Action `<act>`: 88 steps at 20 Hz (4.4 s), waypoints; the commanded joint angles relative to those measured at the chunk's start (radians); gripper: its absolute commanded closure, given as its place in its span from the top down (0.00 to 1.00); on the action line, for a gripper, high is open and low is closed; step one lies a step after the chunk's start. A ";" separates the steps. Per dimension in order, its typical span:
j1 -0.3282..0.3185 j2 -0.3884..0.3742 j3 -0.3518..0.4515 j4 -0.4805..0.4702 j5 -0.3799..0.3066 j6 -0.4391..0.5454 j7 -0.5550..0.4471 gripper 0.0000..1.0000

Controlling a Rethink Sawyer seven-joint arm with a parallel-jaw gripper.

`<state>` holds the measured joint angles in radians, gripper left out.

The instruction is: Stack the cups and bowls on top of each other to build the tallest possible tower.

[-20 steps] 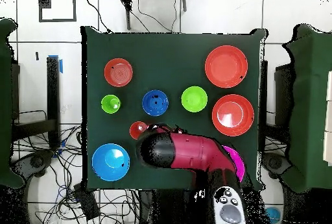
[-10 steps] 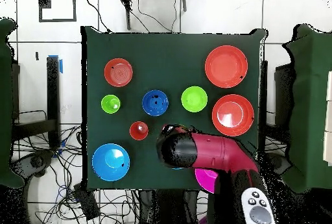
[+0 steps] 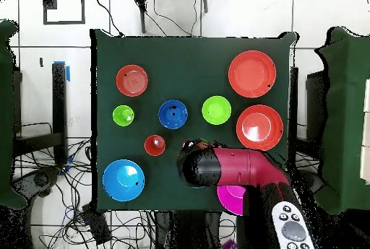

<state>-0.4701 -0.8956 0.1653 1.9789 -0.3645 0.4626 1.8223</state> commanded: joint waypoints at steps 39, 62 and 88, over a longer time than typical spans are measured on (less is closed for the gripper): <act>-0.244 0.175 0.293 0.005 -0.349 0.096 -0.149 1.00; -0.226 0.202 0.266 -0.013 -0.386 0.106 -0.130 1.00; -0.404 0.010 0.433 0.081 -0.289 0.248 -0.281 1.00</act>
<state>-0.8545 -0.8724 0.4972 2.0096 -0.6637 0.5867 1.8219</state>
